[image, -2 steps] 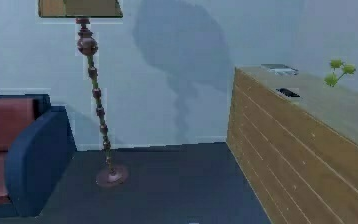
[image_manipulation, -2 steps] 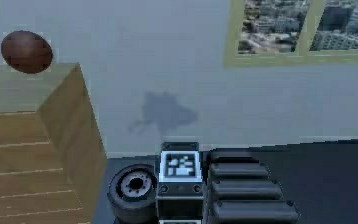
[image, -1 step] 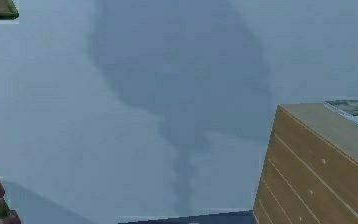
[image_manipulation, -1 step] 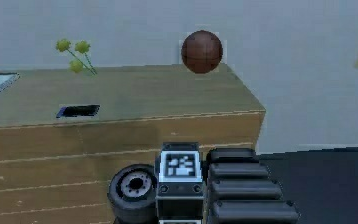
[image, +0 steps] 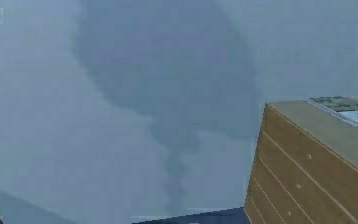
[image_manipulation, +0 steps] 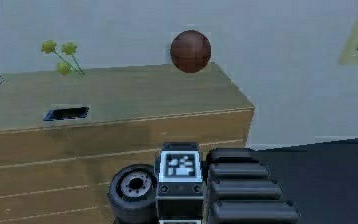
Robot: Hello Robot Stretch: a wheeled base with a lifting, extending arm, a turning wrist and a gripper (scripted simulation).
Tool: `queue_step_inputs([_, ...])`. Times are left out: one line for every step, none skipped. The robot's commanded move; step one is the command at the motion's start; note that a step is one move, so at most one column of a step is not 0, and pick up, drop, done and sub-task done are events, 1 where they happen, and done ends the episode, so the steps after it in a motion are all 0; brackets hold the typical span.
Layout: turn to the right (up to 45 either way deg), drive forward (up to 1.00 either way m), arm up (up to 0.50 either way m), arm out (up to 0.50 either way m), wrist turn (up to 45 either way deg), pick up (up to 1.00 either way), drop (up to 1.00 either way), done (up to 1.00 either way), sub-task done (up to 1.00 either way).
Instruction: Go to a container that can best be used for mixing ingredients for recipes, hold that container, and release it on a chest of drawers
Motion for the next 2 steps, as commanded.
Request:
queue_step_inputs([0.0,0.1,0.0,0.0,0.0,0.0,0.0,0.0,0.0])
queue_step_inputs([-27.0,0.0,0.0,0.0,0.0,0.0,0.0,0.0,0.0])
